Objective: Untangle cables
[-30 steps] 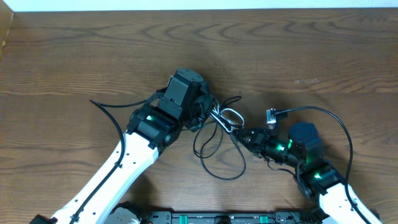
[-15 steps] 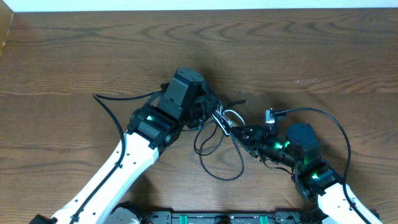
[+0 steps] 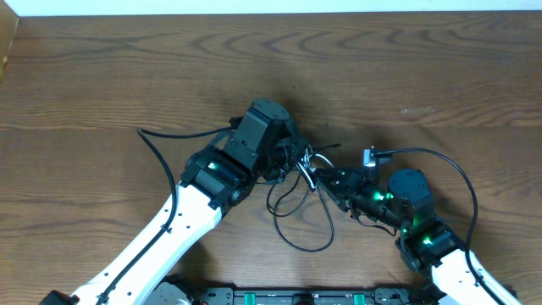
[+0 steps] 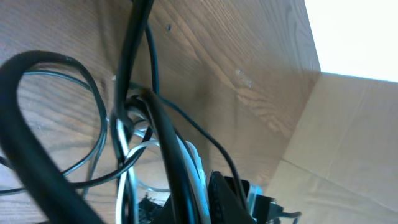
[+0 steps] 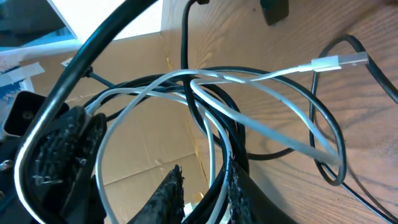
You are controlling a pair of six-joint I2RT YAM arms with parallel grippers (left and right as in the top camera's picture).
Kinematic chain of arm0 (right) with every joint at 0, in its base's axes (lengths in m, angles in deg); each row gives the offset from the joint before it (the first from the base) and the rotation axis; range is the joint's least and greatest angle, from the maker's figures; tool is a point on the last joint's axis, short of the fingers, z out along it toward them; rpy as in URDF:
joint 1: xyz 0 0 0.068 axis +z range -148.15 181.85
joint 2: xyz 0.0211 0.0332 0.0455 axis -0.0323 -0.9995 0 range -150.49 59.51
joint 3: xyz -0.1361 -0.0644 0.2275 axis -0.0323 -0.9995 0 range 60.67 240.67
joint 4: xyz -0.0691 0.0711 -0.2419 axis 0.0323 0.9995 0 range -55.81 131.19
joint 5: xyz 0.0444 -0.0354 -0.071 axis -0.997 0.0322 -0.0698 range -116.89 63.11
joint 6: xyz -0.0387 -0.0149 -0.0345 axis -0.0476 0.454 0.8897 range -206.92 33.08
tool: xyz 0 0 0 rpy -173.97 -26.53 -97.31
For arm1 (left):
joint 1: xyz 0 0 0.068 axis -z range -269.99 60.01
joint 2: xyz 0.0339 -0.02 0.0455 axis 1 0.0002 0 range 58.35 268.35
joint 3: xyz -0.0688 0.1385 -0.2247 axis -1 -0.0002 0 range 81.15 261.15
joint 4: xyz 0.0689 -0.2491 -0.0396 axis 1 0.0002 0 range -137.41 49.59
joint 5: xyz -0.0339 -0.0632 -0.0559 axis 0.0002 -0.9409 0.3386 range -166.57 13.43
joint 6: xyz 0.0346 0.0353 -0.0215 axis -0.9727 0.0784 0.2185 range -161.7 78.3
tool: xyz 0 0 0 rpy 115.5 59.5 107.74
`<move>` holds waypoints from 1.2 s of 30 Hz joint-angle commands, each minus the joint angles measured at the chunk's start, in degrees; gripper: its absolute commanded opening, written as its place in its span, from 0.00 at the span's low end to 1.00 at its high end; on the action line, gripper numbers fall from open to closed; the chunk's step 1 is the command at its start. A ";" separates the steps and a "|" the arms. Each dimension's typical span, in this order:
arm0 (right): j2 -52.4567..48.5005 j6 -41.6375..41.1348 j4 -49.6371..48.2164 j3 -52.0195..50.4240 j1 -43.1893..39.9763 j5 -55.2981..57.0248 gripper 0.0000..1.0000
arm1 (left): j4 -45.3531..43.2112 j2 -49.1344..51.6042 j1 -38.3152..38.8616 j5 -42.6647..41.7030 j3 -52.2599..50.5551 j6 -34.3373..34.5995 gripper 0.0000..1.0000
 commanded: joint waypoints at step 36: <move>2.16 39.17 21.70 0.37 -20.55 -6.88 0.22 | -1.44 0.22 -6.38 -3.91 0.52 -14.84 0.07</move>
